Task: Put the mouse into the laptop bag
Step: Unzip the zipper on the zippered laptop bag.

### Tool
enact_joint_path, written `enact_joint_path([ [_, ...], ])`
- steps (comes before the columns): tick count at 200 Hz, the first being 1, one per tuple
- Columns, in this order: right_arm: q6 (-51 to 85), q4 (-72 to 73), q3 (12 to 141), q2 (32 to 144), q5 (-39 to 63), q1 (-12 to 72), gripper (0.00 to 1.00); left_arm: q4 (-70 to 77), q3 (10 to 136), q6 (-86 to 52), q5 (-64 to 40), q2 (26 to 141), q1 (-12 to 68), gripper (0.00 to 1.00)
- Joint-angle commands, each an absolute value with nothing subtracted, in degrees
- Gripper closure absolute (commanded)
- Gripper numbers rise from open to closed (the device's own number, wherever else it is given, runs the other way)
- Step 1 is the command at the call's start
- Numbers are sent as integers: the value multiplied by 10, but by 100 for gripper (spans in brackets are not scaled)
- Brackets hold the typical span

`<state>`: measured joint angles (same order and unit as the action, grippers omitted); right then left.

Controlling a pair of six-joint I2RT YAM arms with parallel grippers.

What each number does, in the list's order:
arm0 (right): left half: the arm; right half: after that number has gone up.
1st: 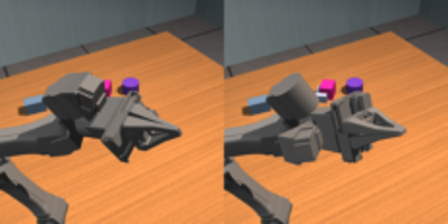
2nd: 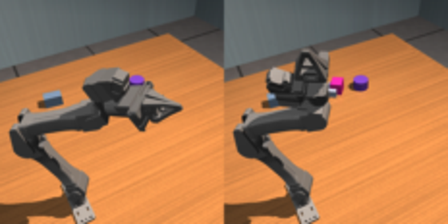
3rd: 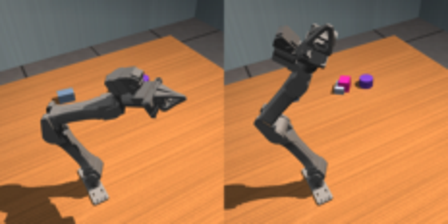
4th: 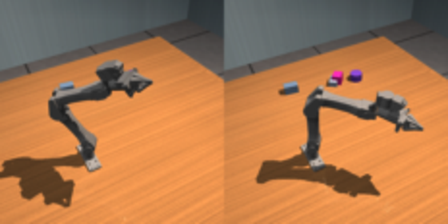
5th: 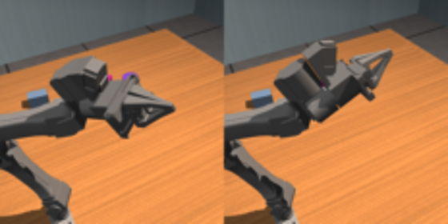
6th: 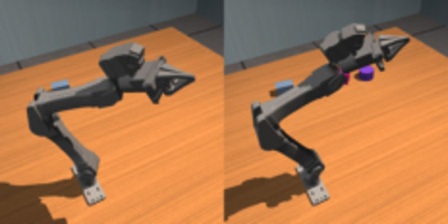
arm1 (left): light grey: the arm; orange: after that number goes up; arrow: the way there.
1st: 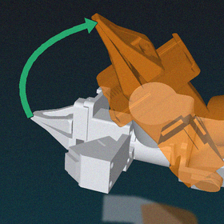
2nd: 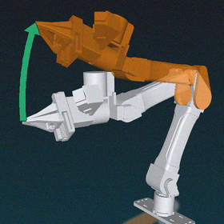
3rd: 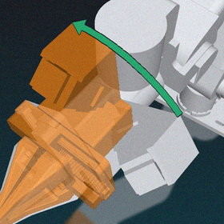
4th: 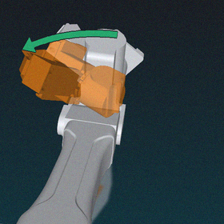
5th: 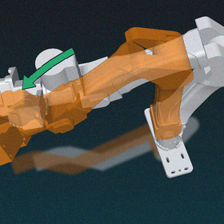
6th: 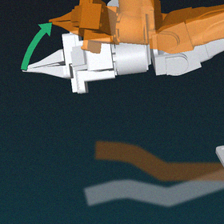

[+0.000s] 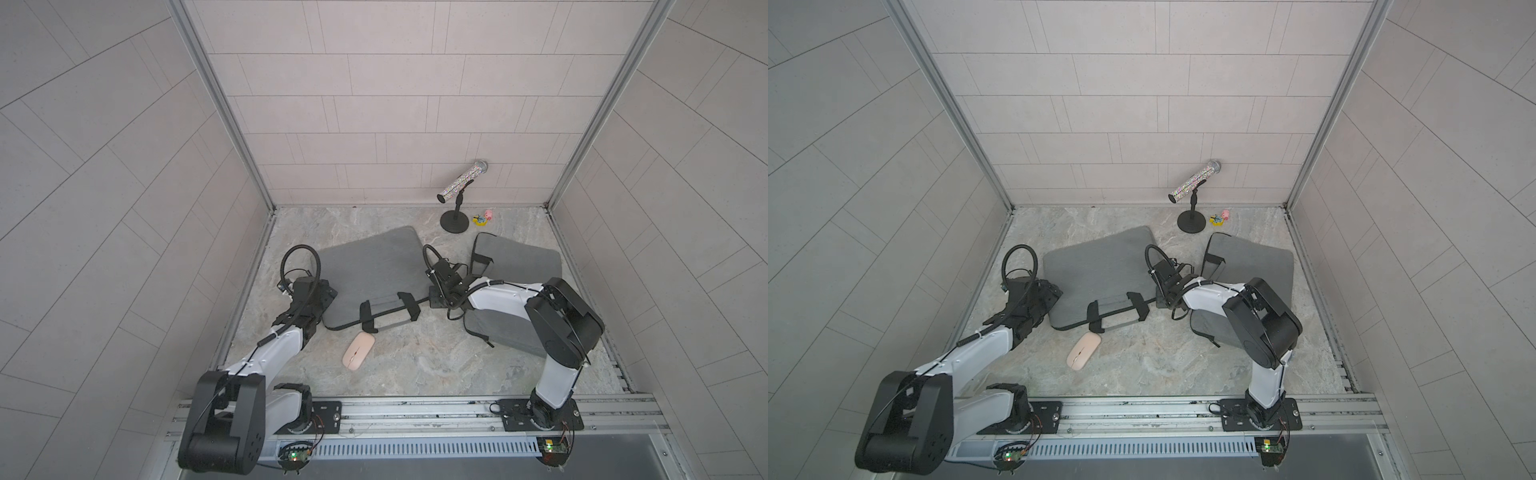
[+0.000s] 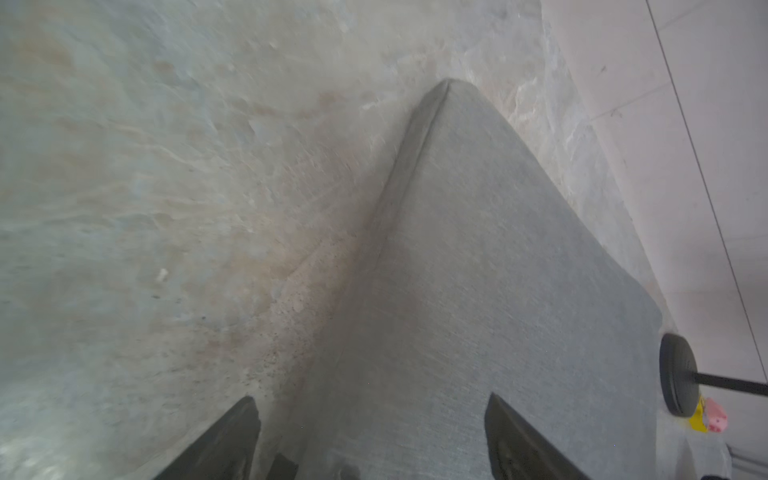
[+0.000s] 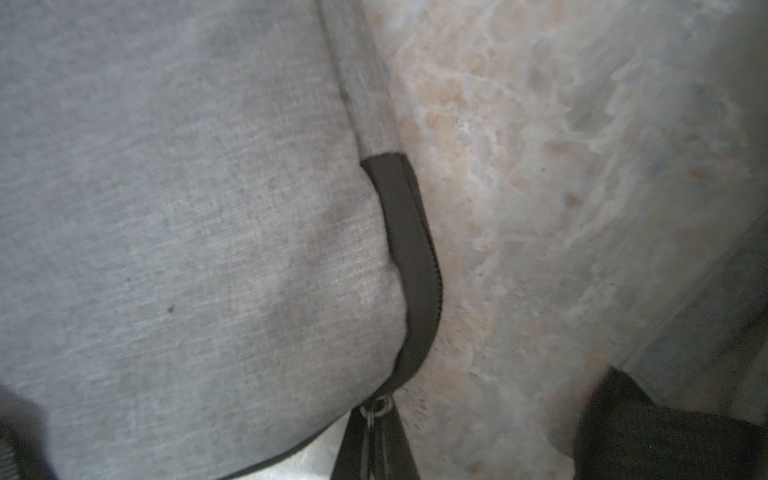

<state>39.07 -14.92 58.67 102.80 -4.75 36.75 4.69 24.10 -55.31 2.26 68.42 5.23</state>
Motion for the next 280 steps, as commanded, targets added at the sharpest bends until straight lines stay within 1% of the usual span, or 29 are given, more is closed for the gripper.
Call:
enact_joint_path([
  [1, 377, -163, 596, 1037, -37, 382, 100, 84, 246, -540, -20, 724, 51, 21],
  [32, 375, -160, 599, 1035, -42, 405, 100, 97, 258, -539, -45, 790, 52, 34],
  [48, 378, -159, 600, 1035, -35, 407, 100, 114, 258, -541, -55, 810, 53, 48],
  [56, 378, -158, 601, 1034, -28, 411, 100, 121, 259, -541, -63, 814, 53, 59],
  [62, 379, -157, 602, 1033, -24, 417, 100, 122, 260, -541, -64, 814, 55, 66],
  [72, 381, -156, 608, 1032, -22, 437, 100, 123, 259, -541, -64, 811, 58, 71],
  [86, 377, -161, 636, 1043, -19, 480, 100, 130, 258, -543, -63, 806, 71, 77],
  [124, 369, -202, 779, 1125, -30, 595, 100, 125, 264, -545, -36, 796, 122, 83],
  [137, 370, -213, 824, 1155, -23, 617, 100, 124, 267, -544, -32, 795, 132, 86],
  [140, 372, -221, 834, 1161, -30, 620, 100, 124, 268, -541, -30, 795, 134, 88],
  [146, 376, -241, 849, 1166, -54, 626, 100, 107, 272, -542, -22, 793, 134, 89],
  [157, 372, -240, 853, 1169, -57, 626, 100, 94, 275, -543, -17, 786, 134, 91],
  [174, 374, -244, 843, 1165, -70, 613, 100, 78, 275, -543, -7, 765, 134, 96],
  [211, 381, -227, 767, 1127, -69, 541, 100, 15, 259, -550, 88, 663, 131, 95],
  [229, 379, -227, 736, 1108, -71, 497, 100, -24, 258, -545, 112, 618, 112, 96],
  [257, 366, -225, 715, 1090, -75, 442, 100, -70, 252, -550, 115, 574, 57, 96],
  [271, 359, -226, 724, 1094, -75, 421, 100, -63, 239, -559, 88, 574, 30, 96],
  [280, 352, -232, 736, 1104, -74, 408, 100, -59, 235, -564, 72, 582, 17, 99],
])
